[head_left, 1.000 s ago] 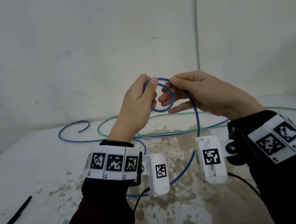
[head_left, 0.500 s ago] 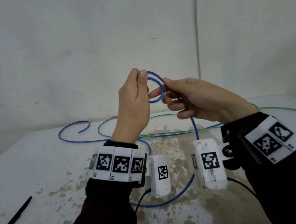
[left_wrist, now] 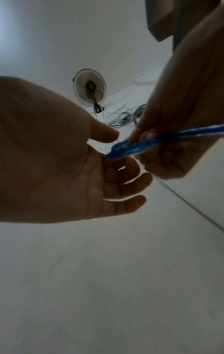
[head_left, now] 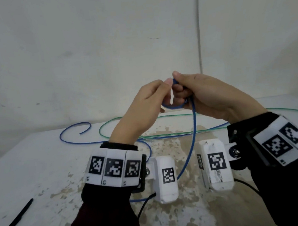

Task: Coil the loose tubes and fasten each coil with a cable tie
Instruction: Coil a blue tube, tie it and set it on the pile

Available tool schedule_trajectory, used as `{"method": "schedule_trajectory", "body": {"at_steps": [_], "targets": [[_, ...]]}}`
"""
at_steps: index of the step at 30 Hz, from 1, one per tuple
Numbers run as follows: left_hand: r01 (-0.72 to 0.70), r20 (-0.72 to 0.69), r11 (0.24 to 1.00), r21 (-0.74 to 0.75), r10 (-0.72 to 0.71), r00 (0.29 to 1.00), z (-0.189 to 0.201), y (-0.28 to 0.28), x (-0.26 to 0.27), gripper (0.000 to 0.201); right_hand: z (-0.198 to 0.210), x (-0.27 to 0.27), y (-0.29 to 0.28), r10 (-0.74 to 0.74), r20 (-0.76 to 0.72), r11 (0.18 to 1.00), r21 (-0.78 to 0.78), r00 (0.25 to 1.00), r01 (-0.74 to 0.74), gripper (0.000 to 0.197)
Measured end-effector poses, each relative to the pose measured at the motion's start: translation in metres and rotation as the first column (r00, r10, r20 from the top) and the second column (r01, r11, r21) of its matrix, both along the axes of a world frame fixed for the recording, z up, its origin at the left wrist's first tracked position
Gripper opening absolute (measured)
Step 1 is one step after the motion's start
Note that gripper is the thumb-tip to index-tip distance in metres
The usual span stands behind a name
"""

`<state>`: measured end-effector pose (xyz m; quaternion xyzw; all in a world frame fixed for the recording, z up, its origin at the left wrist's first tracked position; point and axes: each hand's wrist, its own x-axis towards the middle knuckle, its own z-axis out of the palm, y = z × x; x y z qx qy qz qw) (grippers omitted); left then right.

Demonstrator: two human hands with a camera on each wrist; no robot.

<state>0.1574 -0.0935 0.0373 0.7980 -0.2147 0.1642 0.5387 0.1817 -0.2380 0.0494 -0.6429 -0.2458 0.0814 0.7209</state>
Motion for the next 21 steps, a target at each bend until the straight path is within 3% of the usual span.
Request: {"method": "schedule_trajectory", "body": {"at_steps": [5,10,15,21], "targets": [[0.090,-0.240,0.995,-0.034,-0.096,0.966,0.001,0.006,-0.003,0.031,-0.005,0.000,0.000,-0.043,0.157,0.964,-0.254,0.987,0.082,0.041],[0.118,-0.196,0.989,0.088,-0.099,0.976,0.000,0.019,-0.007,0.016,-0.004,0.000,-0.002,-0.045,0.109,0.964,-0.257,0.993,0.071,0.042],[0.036,-0.197,0.999,0.005,-0.034,0.980,0.001,0.019,-0.008,0.015,-0.005,0.000,0.000,-0.095,0.175,0.938,-0.314,0.980,0.147,0.041],[0.022,-0.241,0.998,0.059,-0.007,0.971,0.004,0.018,-0.010,0.020,-0.006,-0.003,0.002,-0.117,0.214,0.912,-0.363,0.970,0.190,0.033]]}}
